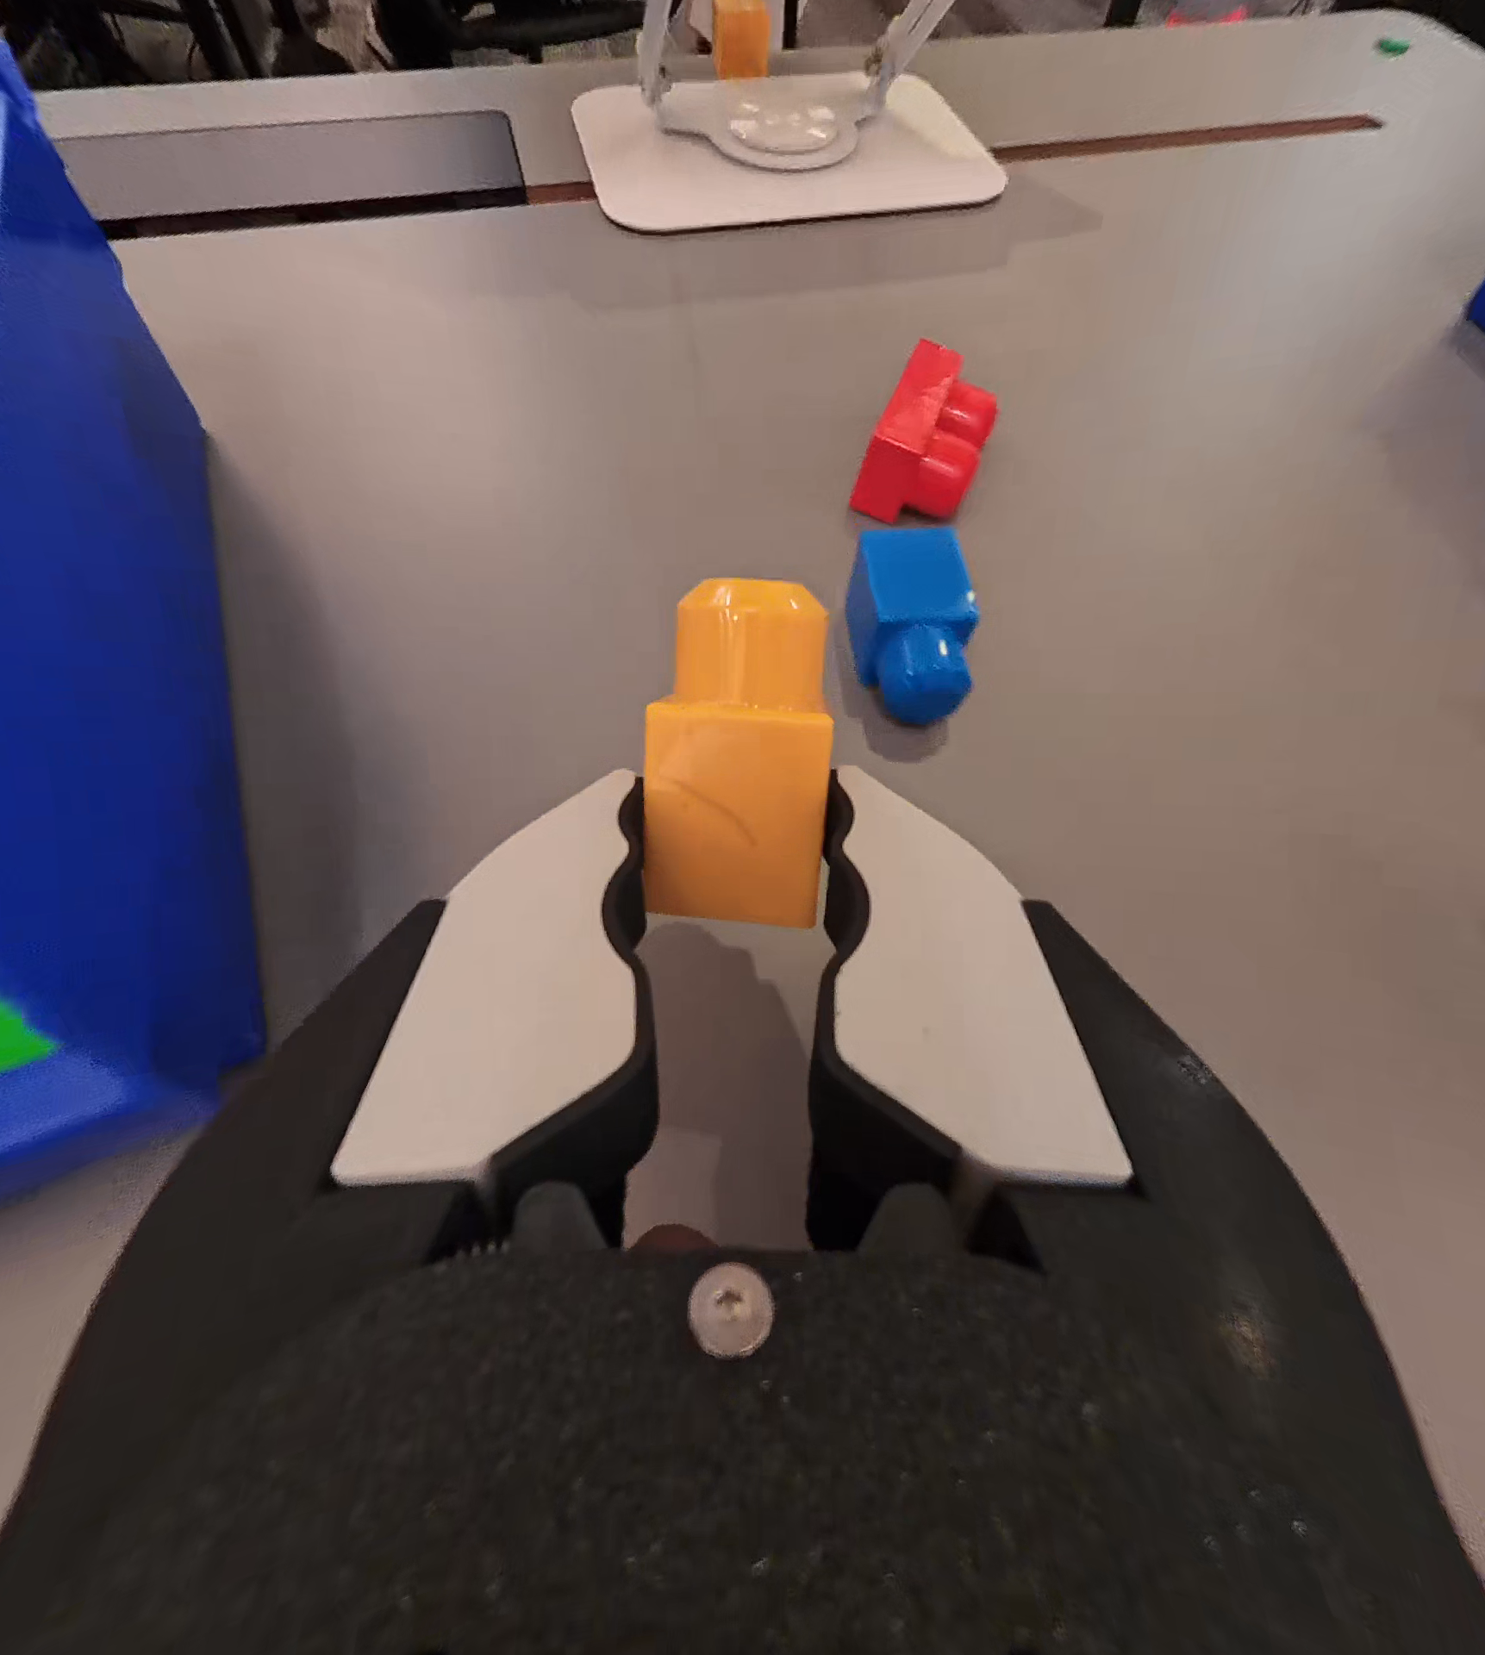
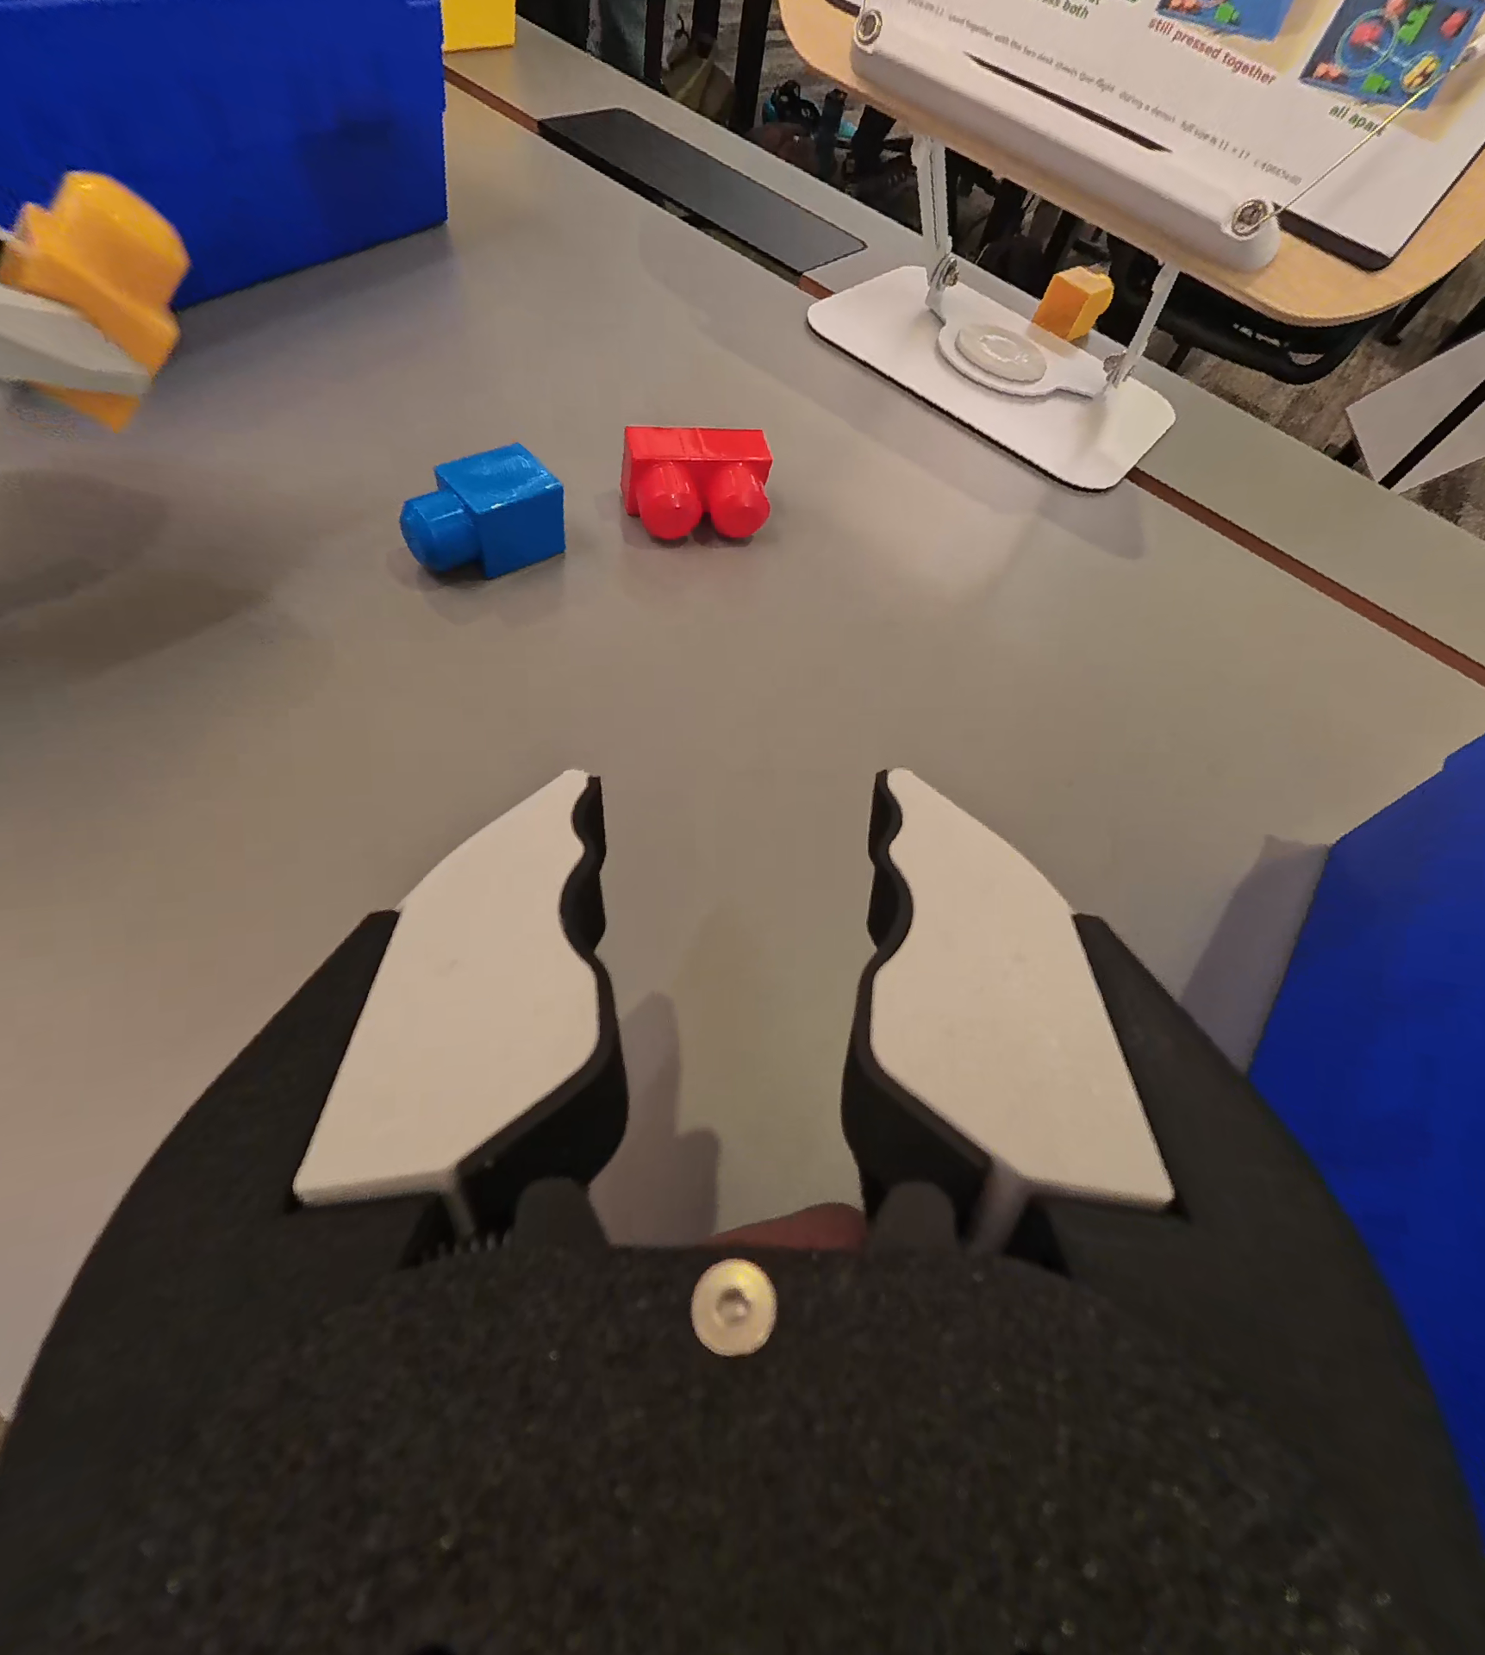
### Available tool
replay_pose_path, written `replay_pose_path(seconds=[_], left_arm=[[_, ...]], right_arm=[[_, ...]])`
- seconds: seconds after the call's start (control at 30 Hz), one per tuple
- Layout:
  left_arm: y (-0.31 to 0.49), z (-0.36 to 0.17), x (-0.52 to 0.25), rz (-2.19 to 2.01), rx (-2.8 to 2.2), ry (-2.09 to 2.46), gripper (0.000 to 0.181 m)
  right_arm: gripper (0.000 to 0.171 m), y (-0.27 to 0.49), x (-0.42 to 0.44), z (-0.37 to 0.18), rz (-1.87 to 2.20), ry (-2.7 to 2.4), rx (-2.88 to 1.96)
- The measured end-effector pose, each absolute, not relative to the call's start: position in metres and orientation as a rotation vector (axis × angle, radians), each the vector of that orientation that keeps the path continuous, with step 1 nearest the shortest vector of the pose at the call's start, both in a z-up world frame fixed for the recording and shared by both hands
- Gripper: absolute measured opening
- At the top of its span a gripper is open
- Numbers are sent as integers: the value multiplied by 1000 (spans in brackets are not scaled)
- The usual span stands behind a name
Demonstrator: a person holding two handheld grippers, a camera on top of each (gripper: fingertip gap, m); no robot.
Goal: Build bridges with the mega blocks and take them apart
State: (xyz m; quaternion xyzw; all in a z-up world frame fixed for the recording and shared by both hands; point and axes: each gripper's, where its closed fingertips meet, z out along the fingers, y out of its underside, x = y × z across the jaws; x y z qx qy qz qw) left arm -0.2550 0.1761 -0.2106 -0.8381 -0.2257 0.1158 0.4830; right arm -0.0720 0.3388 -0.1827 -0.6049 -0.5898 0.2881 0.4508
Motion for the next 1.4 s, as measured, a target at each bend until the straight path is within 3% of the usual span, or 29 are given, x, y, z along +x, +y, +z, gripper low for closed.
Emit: replay_pose_path(seconds=[0.3, 0.73, 0.93, 1.17, 1.27, 1.4], left_arm=[[225, -248, -284, 186, -2156, -638, 37], [217, -266, -272, 240, -2282, -609, 36], [210, -267, -268, 232, -2291, -616, 53], [197, -251, -250, 187, -2271, -591, 60], [195, -227, -251, 228, -2239, -560, 55], [204, -208, -263, 355, -2242, -453, 21]], right_arm=[[57, 341, -72, -184, 706, -1462, -1495], [57, 345, -71, -188, 699, -1463, -1507], [57, 346, -70, -188, 694, -1463, -1510], [57, 346, -70, -188, 689, -1465, -1506], [57, 346, -70, -187, 692, -1460, -1507], [57, 346, -69, -185, 693, -1459, -1503]])
